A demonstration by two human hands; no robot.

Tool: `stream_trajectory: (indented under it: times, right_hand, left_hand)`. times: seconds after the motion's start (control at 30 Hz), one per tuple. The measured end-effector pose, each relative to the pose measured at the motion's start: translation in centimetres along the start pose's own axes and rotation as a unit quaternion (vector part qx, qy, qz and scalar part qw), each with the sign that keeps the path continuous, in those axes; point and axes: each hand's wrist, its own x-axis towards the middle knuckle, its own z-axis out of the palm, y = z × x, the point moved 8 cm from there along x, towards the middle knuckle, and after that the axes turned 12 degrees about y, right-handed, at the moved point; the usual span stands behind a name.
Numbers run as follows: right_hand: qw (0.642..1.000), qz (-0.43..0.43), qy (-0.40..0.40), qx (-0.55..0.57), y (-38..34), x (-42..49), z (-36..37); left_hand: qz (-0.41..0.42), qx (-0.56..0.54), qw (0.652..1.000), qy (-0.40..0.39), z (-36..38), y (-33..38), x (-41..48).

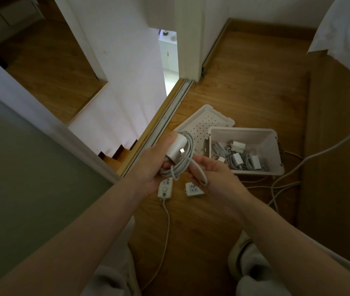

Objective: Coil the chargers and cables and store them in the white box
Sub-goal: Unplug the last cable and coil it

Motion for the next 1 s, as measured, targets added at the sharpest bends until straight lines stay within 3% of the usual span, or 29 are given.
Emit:
stream_trajectory:
  times: [0.23,0.37,0.47,0.57,0.67,0.77,0.87,1.0]
  right_hand:
    - [0.995,0.072,0.007,0.068,0.8,0.3,-0.5]
    - [0.985,0.113,-0.003,0.13,0.9,0.1,-0.2]
    - [0.983,0.093,0.001,0.158,0.1,-0.1,-0.2]
    - [0.997,0.03,0.04,0.059,0.1,0.4,-0.6]
    - [0.993,-0.046,0.085,-0.063,-0.5,0.2,-0.9]
    - [0.99,-0.076,0.088,-0.079,-1.0,0.0,-0.7]
    - [0.997,0.003,0.078,-0.006,0.1,0.8,-0.8]
    - [0.994,0.052,-0.025,0.095,-0.5,0.1,0.7]
  left_hand:
    - [0.037,0.068,0.997,-0.023,0.1,-1.0,0.5]
    - [0.103,0.108,0.988,0.035,-0.1,0.0,0.4]
    - [0.154,0.128,0.977,0.075,-0.5,0.8,0.3]
    - [0.177,0.145,0.968,0.098,-0.7,1.2,0.3]
    - [0.156,0.134,0.974,0.099,-0.7,0.9,0.3]
    - [0.14,0.125,0.978,0.096,-0.6,0.6,0.4]
    - [0.105,0.091,0.987,0.077,-0.4,0.1,0.3]
    - [0.065,0.057,0.996,0.036,0.1,-0.3,0.2]
